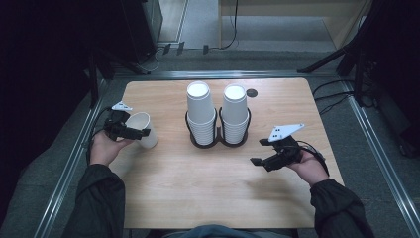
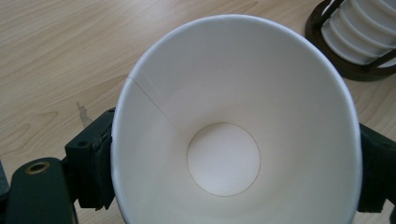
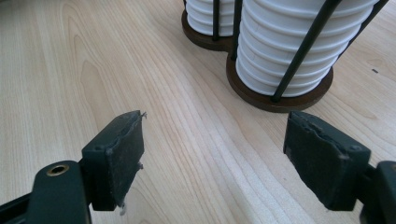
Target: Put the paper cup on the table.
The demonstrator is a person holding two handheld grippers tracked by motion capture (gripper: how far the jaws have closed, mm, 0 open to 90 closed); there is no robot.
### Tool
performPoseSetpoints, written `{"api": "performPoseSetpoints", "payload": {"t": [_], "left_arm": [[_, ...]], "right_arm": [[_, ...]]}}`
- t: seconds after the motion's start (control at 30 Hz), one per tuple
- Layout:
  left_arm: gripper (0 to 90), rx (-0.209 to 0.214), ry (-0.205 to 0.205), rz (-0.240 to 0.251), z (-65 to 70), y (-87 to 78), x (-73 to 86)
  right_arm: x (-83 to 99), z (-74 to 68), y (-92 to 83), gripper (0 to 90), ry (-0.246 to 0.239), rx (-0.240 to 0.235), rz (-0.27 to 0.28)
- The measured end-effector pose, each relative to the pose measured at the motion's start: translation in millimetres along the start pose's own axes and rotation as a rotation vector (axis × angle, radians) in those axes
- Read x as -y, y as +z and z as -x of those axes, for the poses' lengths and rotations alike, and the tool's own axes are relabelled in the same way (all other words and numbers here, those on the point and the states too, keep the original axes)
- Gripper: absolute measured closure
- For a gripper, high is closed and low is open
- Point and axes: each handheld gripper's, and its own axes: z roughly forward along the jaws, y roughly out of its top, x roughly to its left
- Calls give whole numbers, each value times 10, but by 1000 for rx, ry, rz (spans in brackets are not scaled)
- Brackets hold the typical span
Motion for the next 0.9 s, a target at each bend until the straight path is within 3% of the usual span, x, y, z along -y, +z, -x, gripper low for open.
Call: {"api": "performPoseSetpoints", "payload": {"t": [0.13,0.4,0.6,0.83,0.9], "left_arm": [[106,-48,5,-18,-8,25,-9],[92,-57,2,-3,13,39,5],[76,-49,21,-10,25,45,6],[52,-29,8,-16,9,53,10],[35,-12,-15,-23,-2,62,7]], "right_arm": [[-1,-14,4,207,2,0,-1],[3,-2,-9,207,4,2,3],[3,-2,-15,207,7,4,4],[1,-4,-12,207,5,2,4],[0,-3,-14,207,3,2,4]]}}
